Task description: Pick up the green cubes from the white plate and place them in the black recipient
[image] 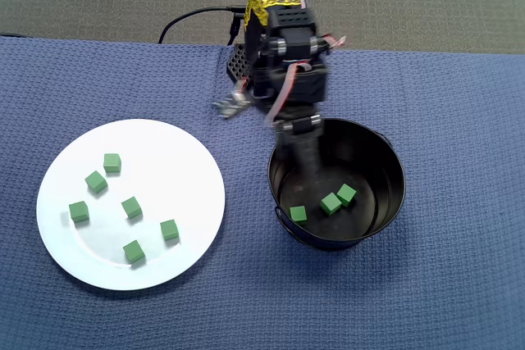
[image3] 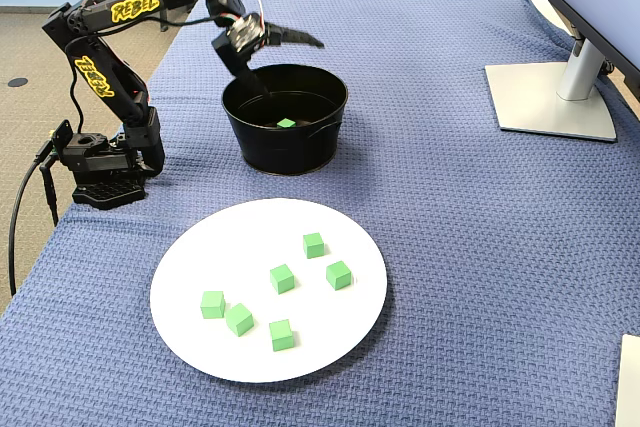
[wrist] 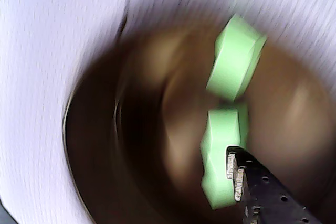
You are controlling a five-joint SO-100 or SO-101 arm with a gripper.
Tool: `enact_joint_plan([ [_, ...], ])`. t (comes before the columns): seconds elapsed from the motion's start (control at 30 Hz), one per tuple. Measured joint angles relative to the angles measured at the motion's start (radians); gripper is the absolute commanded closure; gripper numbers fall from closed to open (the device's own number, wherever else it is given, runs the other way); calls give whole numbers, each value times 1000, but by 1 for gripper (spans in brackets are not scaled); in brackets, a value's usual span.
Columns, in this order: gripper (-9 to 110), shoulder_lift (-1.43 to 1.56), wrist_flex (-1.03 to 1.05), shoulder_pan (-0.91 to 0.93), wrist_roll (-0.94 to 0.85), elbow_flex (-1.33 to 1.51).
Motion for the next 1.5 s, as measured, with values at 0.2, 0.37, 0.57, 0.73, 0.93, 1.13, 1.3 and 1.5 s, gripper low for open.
enact_joint_plan([
  [0.2, 48, -115, 2, 351, -112, -3],
  [0.37, 50, -183, 0, 548, -195, -3],
  [0.57, 54, -284, -86, 727, -314, 17],
  [0.73, 63, -383, -179, 805, -367, 49],
  [0.93, 64, -489, -222, 825, -402, 49],
  [1.13, 64, -565, -227, 857, -423, 0],
  [1.3, 66, -569, -227, 862, -426, -18],
  [1.5, 67, -626, -227, 908, -466, -78],
])
